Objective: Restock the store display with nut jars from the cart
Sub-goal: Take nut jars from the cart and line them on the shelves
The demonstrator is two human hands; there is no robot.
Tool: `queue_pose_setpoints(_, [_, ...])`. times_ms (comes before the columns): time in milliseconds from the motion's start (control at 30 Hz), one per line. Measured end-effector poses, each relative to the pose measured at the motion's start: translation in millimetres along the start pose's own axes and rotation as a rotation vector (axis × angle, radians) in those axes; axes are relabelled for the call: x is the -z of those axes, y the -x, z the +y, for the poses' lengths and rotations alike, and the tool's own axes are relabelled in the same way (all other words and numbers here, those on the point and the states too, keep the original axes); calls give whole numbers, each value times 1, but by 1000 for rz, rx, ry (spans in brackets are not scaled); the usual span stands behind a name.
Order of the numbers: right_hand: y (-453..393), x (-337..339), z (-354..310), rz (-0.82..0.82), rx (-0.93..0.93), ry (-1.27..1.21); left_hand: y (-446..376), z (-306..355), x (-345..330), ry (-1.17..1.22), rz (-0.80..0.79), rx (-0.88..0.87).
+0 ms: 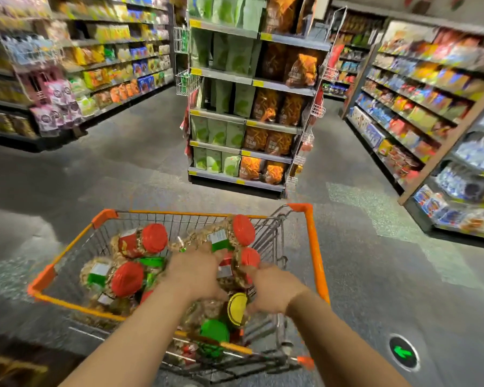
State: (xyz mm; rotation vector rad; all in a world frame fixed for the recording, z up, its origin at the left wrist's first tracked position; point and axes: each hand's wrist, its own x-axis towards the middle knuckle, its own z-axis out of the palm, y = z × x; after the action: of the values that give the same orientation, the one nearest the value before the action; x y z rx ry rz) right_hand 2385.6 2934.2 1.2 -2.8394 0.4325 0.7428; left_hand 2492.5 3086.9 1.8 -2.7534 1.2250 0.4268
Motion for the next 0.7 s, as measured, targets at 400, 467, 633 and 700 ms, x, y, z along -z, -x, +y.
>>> queue_pose_setpoints(400, [-134, -20, 36, -23, -143, -138, -133, -65, -65, -4, -186, -90])
queue_pose_setpoints(467, [-146, -26, 47, -53, -158, -151, -144, -66, -75, 7, -215, -93])
queue_pose_setpoints(633, [-178, -39, 65, -92, -190, -228, -172, -61, -100, 95, -284, -56])
queue_pose_setpoints(700, [-189, -42, 68, -120, -195, -261, -181, -58, -109, 148, -324, -34])
